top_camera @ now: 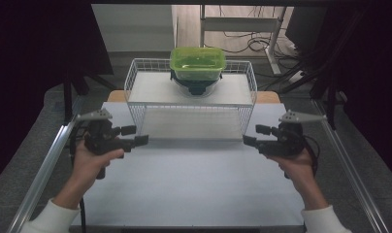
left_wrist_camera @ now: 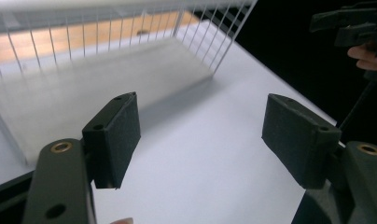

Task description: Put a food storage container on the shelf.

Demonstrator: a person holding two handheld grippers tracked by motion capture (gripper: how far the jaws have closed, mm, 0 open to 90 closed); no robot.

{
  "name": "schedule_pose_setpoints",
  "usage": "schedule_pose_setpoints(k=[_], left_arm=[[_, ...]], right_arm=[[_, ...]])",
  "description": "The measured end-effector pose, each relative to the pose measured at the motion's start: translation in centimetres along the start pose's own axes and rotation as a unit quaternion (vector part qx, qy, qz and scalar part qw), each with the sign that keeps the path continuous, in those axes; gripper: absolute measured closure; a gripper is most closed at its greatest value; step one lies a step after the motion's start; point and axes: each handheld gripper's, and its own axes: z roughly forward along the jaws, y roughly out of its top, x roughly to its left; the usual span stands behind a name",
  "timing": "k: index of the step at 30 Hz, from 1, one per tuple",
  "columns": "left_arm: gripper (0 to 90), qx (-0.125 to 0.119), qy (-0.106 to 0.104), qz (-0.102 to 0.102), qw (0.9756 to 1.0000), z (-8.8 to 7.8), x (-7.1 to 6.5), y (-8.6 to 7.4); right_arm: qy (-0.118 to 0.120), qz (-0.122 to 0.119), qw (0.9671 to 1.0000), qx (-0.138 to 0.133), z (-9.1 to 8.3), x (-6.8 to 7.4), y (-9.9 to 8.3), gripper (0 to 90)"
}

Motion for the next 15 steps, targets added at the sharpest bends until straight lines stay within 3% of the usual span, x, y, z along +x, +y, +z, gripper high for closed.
schedule_pose_setpoints(k=[4,7,11,15], left_arm=[[27.9,0.020,0.008,0.002,0.9998,0.7,0.2,-3.6],[28.0,0.029,0.006,-0.008,0.9995,1.3,0.5,-6.1],[28.1,0.060,0.014,-0.014,0.9980,2.5,0.8,-8.4],[28.1,0.092,0.025,-0.012,0.9954,3.6,1.2,-10.1]], right_arm=[[0.003,0.005,0.9998,0.021,0.9,0.3,-3.4,28.8],[0.000,0.007,0.9990,0.045,1.8,0.3,-5.3,28.8],[-0.006,0.014,0.9982,0.058,2.5,0.3,-7.1,28.8],[-0.011,0.006,0.9977,0.067,3.0,0.4,-8.6,28.8]])
